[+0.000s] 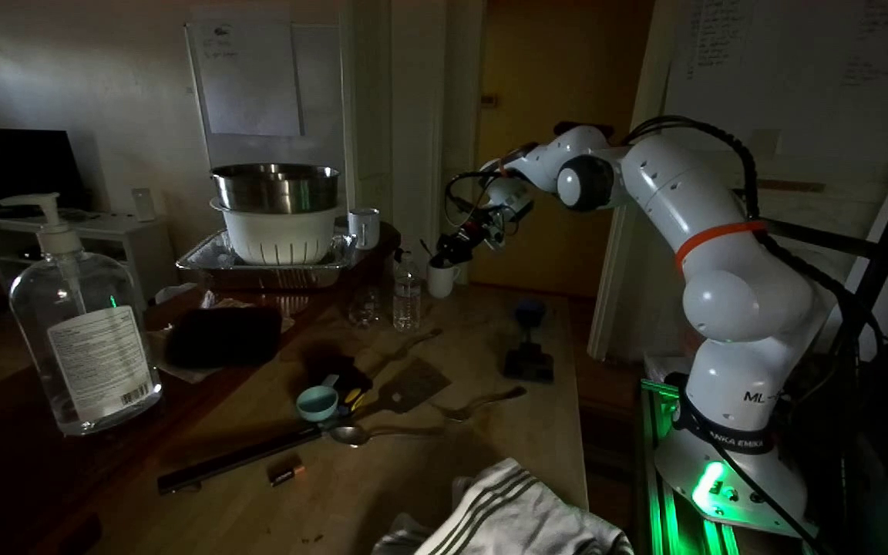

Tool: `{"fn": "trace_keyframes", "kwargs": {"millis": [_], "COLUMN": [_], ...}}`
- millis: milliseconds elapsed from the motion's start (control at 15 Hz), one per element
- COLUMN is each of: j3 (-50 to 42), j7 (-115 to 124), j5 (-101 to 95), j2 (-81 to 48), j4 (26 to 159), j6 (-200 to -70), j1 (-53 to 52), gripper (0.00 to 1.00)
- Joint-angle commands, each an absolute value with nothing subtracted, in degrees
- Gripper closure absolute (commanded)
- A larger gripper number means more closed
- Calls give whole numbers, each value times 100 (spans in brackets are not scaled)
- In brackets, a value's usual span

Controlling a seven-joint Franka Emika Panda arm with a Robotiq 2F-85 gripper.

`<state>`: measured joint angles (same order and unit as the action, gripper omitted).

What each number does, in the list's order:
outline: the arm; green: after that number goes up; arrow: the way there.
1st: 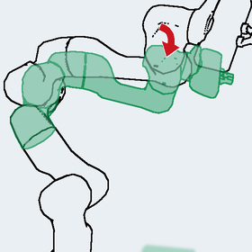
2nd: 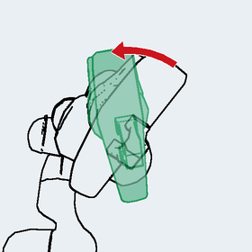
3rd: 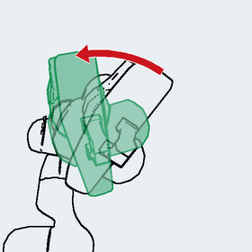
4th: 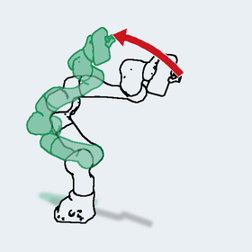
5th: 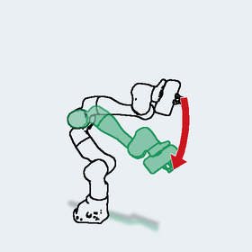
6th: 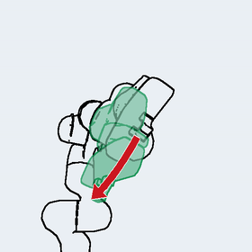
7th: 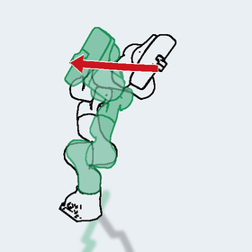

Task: Put one spoon in the cup

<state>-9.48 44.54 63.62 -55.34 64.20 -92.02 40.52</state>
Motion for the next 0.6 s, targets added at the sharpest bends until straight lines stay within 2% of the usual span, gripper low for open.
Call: {"fn": "trace_keyframes", "kwargs": {"millis": [0,200,333,400,533], "j3": [-889,-877,-864,-867,-862], "j7": [4572,4560,4545,4521,4398], "j5": [6424,6421,6417,6396,6343], "j2": [-5617,-5609,-5590,-5565,-5440], "j4": [6249,6233,6213,6199,6219], "j6": [-8994,-9004,-8989,-9000,-8994], "j1": [4165,4179,4190,4180,4143], "gripper": [45,45,53,61,61]}}
